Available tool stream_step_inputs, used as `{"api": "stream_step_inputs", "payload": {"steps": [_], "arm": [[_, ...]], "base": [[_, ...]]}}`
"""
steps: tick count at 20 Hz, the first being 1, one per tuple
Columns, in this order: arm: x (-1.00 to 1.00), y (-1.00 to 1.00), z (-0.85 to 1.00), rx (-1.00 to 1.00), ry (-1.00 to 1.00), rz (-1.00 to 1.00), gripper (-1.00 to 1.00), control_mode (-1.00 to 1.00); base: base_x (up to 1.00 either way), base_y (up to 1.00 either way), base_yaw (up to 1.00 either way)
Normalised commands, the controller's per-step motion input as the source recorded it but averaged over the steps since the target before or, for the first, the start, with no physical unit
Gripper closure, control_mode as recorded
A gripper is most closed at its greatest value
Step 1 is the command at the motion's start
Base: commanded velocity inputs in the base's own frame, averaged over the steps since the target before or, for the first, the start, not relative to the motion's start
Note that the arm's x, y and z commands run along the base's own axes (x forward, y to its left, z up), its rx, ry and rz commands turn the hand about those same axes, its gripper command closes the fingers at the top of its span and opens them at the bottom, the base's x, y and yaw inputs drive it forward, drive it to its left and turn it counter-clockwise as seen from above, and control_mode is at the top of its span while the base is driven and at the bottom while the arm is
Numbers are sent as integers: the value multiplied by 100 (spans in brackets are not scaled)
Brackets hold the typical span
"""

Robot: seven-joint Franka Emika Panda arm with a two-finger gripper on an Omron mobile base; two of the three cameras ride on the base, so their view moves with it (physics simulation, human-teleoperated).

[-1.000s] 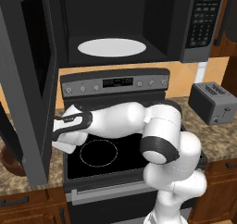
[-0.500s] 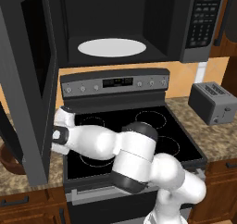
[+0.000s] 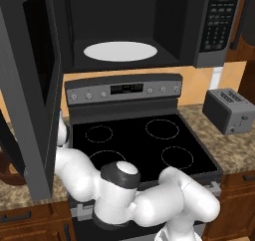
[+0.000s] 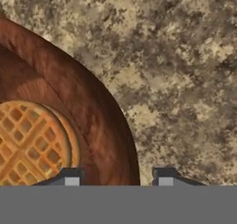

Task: Open the microwave, place the bowl with waffle inside the microwave, then close the microwave door and turn it on.

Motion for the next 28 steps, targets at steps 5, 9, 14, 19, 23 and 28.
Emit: {"api": "stream_step_inputs", "payload": {"steps": [5,9,14,19,23,28], "arm": [[-12,-5,-40,-1,0,0,100,-100],[-47,-62,-34,12,-12,-12,100,-100],[-72,-58,-2,18,-23,-17,100,-100],[-80,-58,36,13,-35,-29,100,-100],[-36,-61,71,0,-10,-31,100,-100],[-10,-98,88,-4,0,-32,100,-100]], "base": [[0,0,0],[0,0,0],[0,0,0],[0,0,0],[0,0,0],[0,0,0]]}}
